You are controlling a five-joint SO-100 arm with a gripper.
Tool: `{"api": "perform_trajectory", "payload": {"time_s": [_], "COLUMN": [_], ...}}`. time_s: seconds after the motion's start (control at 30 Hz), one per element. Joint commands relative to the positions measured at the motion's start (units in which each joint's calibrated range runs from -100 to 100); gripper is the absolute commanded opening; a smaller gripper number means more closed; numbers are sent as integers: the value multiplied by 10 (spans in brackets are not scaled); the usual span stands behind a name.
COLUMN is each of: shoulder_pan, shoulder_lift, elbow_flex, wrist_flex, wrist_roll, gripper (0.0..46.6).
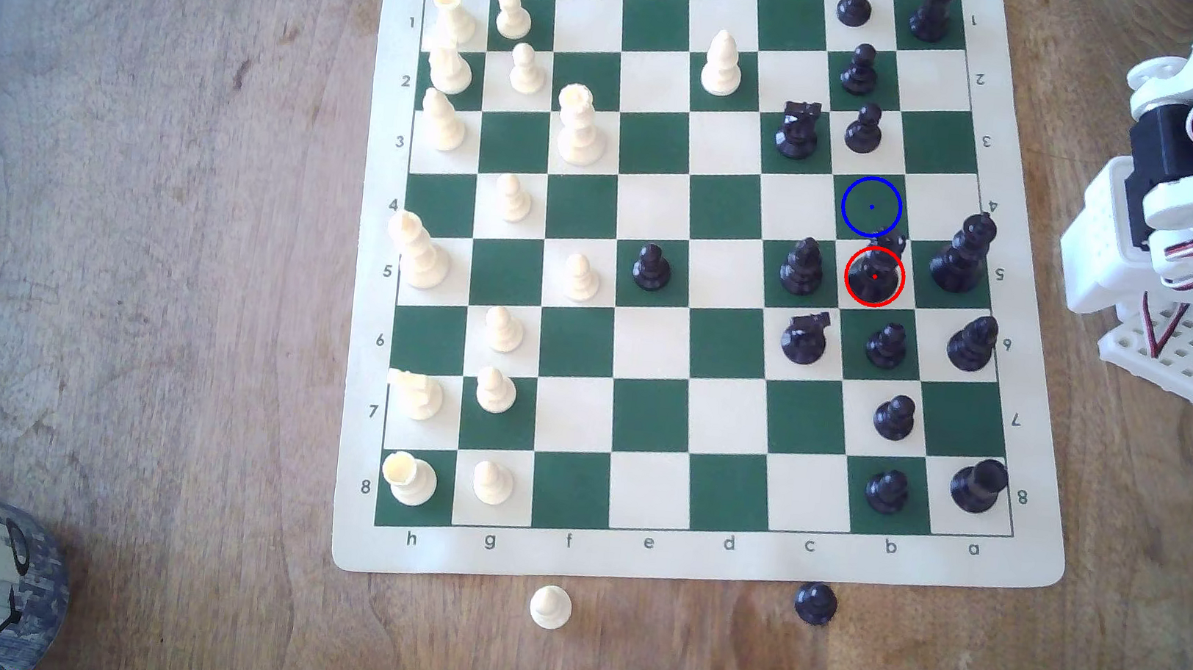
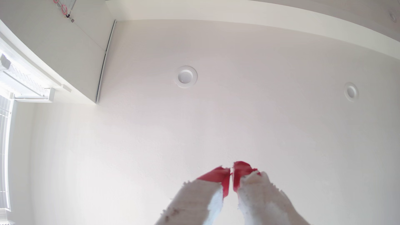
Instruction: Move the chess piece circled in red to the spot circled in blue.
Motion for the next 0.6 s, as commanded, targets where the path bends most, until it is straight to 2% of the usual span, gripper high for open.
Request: {"api": "perform_trajectory", "payload": {"time_s": [0.0,0.3,0.33,0.47,0.57], "shoulder_pan": [-3,23,34,44,85], "shoulder_lift": [-2,-2,-2,-2,-2], "elbow_flex": [9,-51,-83,-116,-136], "wrist_flex": [76,435,552,668,742], "wrist_roll": [1,-1,-1,-2,-3], "gripper": [2,2,2,2,2]}}
